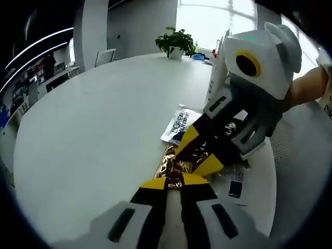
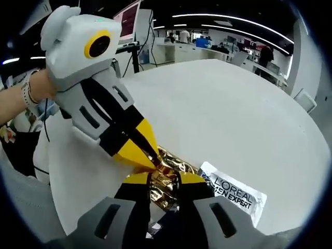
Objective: Arrange the skincare products in the storage area until every visible bottle or jar stands upright without overlapping.
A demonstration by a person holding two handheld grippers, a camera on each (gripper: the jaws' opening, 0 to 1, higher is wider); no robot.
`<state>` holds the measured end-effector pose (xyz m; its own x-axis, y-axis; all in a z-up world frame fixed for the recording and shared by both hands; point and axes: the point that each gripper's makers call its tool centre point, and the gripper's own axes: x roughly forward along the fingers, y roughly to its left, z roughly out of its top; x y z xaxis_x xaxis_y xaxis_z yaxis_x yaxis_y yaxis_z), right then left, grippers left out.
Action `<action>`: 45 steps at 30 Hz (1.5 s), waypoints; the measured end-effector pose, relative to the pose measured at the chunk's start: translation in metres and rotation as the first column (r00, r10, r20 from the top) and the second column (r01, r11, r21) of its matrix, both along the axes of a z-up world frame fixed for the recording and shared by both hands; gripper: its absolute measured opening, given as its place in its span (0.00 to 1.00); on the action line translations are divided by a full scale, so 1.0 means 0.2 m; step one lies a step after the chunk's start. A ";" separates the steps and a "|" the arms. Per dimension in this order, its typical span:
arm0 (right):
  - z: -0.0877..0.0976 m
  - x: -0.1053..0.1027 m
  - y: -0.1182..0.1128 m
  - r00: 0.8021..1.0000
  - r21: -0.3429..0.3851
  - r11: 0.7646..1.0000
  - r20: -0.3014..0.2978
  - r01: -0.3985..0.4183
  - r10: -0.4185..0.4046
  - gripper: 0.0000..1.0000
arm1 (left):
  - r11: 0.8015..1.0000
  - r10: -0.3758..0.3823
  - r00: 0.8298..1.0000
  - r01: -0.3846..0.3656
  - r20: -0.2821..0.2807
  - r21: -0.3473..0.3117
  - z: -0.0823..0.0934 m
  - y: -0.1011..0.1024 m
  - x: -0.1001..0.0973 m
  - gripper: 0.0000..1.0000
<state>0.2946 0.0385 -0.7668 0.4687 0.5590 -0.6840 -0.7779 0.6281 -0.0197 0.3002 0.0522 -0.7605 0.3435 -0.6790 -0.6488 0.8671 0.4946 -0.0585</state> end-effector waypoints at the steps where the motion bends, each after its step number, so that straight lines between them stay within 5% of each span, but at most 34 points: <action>1: 0.00 0.00 0.00 1.000 0.001 1.000 0.000 0.001 -0.001 0.20 | 1.000 0.011 1.000 -0.011 0.005 0.007 -0.01 0.00 0.02 0.10; 27: 0.00 0.02 0.03 0.999 0.012 0.999 0.007 0.046 -0.046 0.23 | 0.998 0.048 0.996 -0.052 0.077 0.044 -0.01 0.03 0.12 0.05; 33: 0.01 0.03 0.02 0.999 0.012 0.999 0.021 0.042 -0.042 0.26 | 0.998 0.038 0.995 -0.042 0.090 0.044 0.01 0.03 0.11 0.12; 45: 0.12 -0.01 -0.02 0.996 -0.013 1.000 0.085 0.001 0.000 0.26 | 0.996 0.088 0.990 -0.091 0.109 0.017 0.14 0.05 0.07 0.17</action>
<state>0.2922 0.0335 -0.7419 0.5257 0.5503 -0.6488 -0.7726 0.6280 -0.0934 0.3150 0.0614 -0.7324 0.4712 -0.6287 -0.6187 0.8201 0.5705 0.0448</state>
